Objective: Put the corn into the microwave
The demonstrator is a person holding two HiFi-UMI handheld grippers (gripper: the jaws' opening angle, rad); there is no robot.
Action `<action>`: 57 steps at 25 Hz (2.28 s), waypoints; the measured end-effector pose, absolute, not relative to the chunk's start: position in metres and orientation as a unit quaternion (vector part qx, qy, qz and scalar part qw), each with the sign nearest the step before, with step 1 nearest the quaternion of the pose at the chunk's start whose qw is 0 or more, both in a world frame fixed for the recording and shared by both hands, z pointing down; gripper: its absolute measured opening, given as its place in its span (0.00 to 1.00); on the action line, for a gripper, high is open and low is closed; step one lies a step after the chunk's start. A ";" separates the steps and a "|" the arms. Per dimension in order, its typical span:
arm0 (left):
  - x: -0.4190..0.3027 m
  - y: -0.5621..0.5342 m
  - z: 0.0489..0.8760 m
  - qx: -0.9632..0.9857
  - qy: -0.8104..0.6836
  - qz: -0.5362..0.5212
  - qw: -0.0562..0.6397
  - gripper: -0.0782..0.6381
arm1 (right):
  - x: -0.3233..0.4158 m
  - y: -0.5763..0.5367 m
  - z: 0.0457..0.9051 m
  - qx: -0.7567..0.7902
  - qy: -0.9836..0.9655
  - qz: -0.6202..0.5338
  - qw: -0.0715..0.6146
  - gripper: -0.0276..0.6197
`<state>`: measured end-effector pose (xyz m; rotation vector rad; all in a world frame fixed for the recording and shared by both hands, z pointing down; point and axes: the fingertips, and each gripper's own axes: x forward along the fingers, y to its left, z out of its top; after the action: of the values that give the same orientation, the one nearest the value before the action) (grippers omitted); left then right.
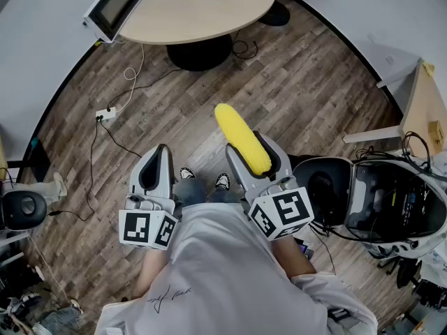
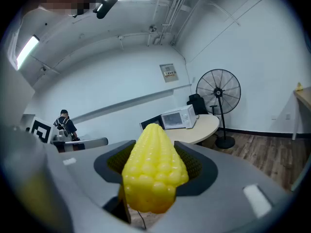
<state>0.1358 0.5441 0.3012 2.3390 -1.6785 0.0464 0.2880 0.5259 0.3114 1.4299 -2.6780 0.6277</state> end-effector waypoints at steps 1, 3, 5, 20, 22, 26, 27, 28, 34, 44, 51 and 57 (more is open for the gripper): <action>0.138 0.544 0.301 0.806 -0.578 0.016 0.130 0.09 | 0.290 0.526 0.312 0.460 -0.864 0.202 0.020 0.45; 0.143 0.544 0.301 0.807 -0.577 0.018 0.129 0.09 | 0.295 0.526 0.311 0.459 -0.865 0.202 0.019 0.45; 0.147 0.547 0.299 0.808 -0.575 0.019 0.127 0.09 | 0.298 0.529 0.310 0.456 -0.867 0.202 0.015 0.45; 0.123 0.543 0.304 0.805 -0.578 0.010 0.135 0.09 | 0.276 0.518 0.305 0.428 -0.873 0.234 -0.024 0.45; 0.119 0.534 0.306 0.805 -0.577 0.007 0.139 0.09 | 0.271 0.508 0.306 0.428 -0.871 0.238 -0.020 0.45; 0.104 0.508 0.302 0.809 -0.571 0.003 0.141 0.09 | 0.253 0.484 0.301 0.425 -0.872 0.243 -0.020 0.45; 0.101 0.502 0.300 0.810 -0.569 0.003 0.140 0.09 | 0.247 0.478 0.299 0.423 -0.872 0.244 -0.020 0.45; 0.097 0.496 0.299 0.811 -0.568 0.002 0.139 0.09 | 0.241 0.473 0.298 0.422 -0.873 0.245 -0.020 0.45; 0.069 0.459 0.297 0.810 -0.568 -0.007 0.142 0.09 | 0.206 0.435 0.297 0.407 -0.876 0.258 -0.019 0.45; 0.006 0.379 0.296 0.816 -0.557 -0.006 0.155 0.09 | 0.134 0.356 0.297 0.394 -0.875 0.279 -0.019 0.45; -0.039 0.338 0.292 0.824 -0.545 -0.011 0.157 0.09 | 0.090 0.319 0.295 0.401 -0.871 0.285 -0.016 0.45; -0.076 0.309 0.280 0.832 -0.535 -0.028 0.145 0.09 | 0.052 0.294 0.285 0.406 -0.871 0.275 -0.020 0.45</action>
<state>-0.0763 0.3086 0.2804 2.3967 -1.5417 -0.0812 0.0524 0.2943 0.2847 1.2932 -2.7716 0.8741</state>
